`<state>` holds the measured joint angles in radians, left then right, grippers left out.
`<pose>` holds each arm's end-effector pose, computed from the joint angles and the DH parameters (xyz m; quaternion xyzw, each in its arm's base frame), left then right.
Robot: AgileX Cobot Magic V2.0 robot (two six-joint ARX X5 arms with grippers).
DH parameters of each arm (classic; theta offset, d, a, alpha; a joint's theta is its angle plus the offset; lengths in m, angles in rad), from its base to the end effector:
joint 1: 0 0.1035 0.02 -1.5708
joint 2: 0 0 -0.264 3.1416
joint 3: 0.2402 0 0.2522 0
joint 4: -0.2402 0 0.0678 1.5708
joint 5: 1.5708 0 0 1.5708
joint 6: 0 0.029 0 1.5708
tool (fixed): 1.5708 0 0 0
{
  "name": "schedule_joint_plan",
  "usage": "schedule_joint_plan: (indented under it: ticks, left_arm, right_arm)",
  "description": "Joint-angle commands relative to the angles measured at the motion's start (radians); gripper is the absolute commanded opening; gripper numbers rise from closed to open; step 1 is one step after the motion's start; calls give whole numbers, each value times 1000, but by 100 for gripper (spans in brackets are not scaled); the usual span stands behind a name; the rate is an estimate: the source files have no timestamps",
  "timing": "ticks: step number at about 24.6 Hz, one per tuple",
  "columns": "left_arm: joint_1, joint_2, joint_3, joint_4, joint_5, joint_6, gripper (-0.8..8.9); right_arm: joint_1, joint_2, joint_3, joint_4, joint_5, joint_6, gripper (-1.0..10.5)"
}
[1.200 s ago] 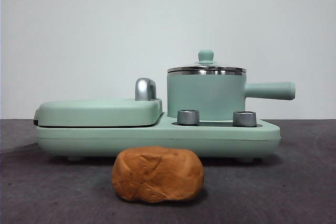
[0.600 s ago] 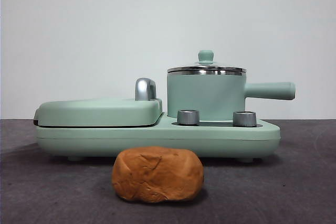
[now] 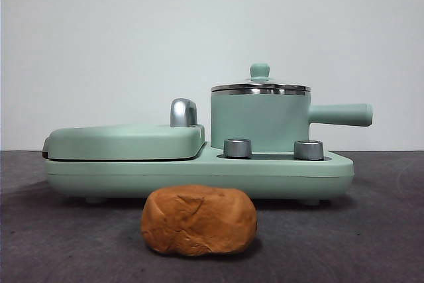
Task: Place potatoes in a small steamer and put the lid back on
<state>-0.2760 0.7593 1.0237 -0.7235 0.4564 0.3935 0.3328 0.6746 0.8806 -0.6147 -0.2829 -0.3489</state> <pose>0.1249 -0.0487 0.3656 0.1576 0.1541 -0.3863 0.8957 0.1194 0.0498 0.3392 -0.1669 0.1483 0.3274 0.9181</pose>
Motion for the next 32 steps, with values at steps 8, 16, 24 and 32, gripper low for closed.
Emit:
schedule_joint_plan:
  ticks: [8, 16, 24, 32]
  left_arm:
    - [-73, 112, 22, 150, 9, -78, 333]
    - [-175, 364, 22, 464, 7, -203, 333]
    - [-276, 643, 35, 842, -117, -294, 333]
    - [-336, 881, 190, 931, -144, -338, 333]
  right_arm:
    - [4, 3, 18, 8, 25, 146, 319]
    - [4, 3, 18, 8, 26, 167, 318]
    - [4, 3, 18, 8, 25, 186, 318]
    - [4, 3, 18, 7, 26, 185, 318]
